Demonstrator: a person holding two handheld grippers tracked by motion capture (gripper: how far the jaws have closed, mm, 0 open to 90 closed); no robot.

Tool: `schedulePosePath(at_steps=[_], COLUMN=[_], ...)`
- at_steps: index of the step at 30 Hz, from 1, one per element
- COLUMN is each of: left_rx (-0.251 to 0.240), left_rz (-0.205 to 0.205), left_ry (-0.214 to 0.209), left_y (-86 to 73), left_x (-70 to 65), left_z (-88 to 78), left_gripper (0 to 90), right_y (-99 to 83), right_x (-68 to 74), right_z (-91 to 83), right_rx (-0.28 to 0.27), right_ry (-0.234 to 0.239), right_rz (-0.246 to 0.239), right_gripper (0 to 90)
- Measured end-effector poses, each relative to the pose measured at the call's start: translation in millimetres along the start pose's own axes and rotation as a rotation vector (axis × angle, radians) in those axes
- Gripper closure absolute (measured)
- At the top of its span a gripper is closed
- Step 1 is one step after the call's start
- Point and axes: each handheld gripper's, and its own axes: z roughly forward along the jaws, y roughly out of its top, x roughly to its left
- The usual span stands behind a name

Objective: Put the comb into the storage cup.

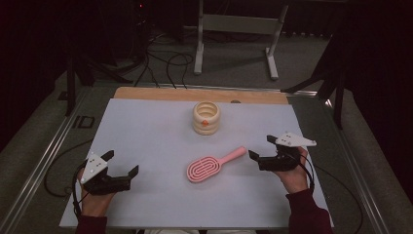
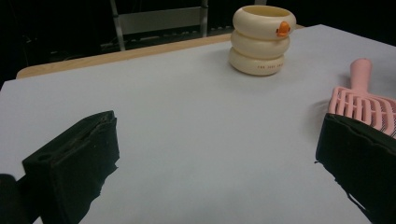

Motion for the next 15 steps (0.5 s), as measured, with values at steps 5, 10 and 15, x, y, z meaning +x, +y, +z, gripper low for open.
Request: schedulePosePath(at_steps=[5,10,15], left_rx=[-0.002,0.001,0.002], left_rz=[-0.002,0.0,0.001], left_ry=[-0.002,-0.003,-0.004], left_y=[0.0,-0.4,-0.4], left_x=[-0.2,-0.2,-0.4], left_z=[0.0,0.5,0.9], left_gripper=[0.1,0.1,0.1], right_y=[8.1,16.2,24.1], right_x=[-0.5,-1.5,-1.3], right_z=[3.4,7.6,12.6], right_rx=[-0.005,-0.005,-0.002], right_ry=[0.003,0.009,0.015], right_rz=[-0.004,-0.005,-0.007], right_gripper=[8.5,8.4,8.5])
